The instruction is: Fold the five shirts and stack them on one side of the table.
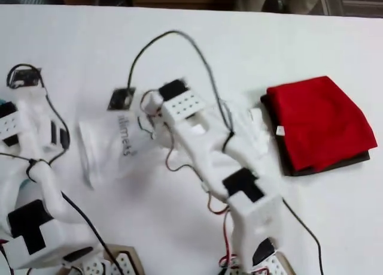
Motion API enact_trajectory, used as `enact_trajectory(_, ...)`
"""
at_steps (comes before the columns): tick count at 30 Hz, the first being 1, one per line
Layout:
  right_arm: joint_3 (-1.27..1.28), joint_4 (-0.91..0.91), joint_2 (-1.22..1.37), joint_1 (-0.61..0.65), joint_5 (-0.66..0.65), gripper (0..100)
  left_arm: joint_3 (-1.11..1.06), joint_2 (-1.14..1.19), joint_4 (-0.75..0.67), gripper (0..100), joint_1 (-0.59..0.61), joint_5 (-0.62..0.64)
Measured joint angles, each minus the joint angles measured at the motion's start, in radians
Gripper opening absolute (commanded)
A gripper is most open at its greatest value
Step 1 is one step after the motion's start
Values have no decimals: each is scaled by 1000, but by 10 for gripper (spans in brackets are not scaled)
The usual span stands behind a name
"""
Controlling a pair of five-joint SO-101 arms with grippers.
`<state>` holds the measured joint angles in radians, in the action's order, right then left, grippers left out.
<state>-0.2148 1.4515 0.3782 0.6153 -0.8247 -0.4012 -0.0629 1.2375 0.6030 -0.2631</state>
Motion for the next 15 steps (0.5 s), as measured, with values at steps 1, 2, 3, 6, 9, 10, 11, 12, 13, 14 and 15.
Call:
enact_trajectory(1, 0, -5, -25, -17, 0, 387, 0, 0, 14, 212, -21, 2)
enact_trajectory(2, 0, -5, -46, -35, 0, 387, 0, 0, 29, 212, -44, 8)
enact_trajectory(3, 0, -5, -72, -55, 0, 387, 0, 0, 40, 213, -69, 25)
enact_trajectory(6, 0, -5, -152, -123, 0, 387, 0, 0, 49, 213, -110, 137)
enact_trajectory(9, 0, -5, -242, -209, 0, 387, 0, 0, 49, 213, -114, 284)
enact_trajectory(10, 0, -5, -272, -238, 0, 387, 0, 0, 49, 213, -114, 333)
enact_trajectory(11, 0, -5, -295, -267, 0, 387, 0, 0, 49, 212, -117, 381)
enact_trajectory(12, 0, -5, -318, -290, 0, 387, 0, 0, 49, 213, -120, 427)
enact_trajectory(13, 2, -5, -336, -313, 0, 387, 0, 0, 48, 213, -120, 470)
enact_trajectory(14, 3, -3, -351, -331, 0, 387, 0, 0, 41, 213, -120, 514)
enact_trajectory(15, 3, -3, -361, -348, 0, 387, -3, 0, 34, 213, -123, 543)
